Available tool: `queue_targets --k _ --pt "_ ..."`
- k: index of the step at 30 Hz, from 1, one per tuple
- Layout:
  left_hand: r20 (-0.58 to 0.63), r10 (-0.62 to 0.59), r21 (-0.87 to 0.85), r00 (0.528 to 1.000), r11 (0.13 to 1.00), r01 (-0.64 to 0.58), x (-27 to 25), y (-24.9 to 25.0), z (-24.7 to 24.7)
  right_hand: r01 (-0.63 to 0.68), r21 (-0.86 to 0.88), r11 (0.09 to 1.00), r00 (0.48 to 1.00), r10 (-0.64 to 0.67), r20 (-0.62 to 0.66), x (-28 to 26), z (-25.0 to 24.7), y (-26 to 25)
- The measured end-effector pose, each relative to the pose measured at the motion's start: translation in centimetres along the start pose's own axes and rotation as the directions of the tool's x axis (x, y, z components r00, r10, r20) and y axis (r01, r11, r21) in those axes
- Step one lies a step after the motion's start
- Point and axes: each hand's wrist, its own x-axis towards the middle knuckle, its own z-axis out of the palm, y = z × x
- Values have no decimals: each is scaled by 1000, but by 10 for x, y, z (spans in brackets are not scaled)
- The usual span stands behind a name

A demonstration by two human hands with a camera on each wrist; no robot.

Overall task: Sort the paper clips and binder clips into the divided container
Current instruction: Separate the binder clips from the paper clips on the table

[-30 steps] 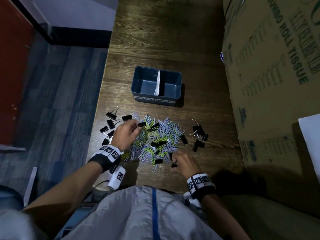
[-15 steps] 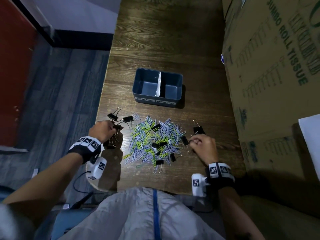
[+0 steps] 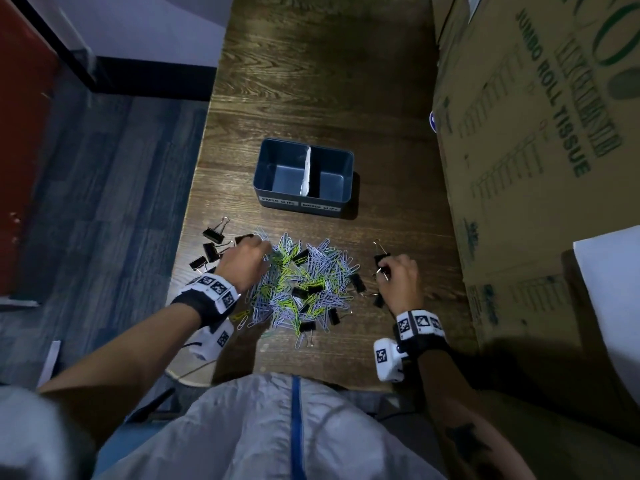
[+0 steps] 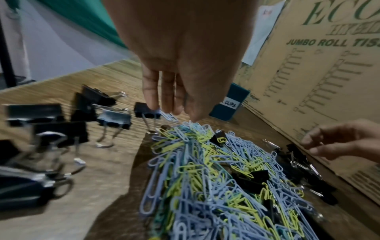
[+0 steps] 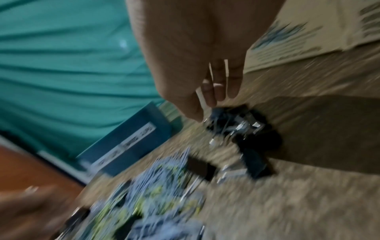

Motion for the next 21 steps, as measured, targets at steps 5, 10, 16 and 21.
queue_targets --k 5,10,16,21 --pt "91 100 4 991 995 -101 33 32 10 -27 40 999 976 17 216 -13 23 -28" --pt "200 146 46 969 986 -158 50 45 15 -71 -33 997 964 77 256 -17 32 -39" --pt "192 124 20 973 991 -131 47 56 21 -60 -95 994 969 81 232 -18 36 -49" --pt "103 142 -36 985 990 -139 34 52 29 -90 18 996 977 85 195 -19 33 -50"
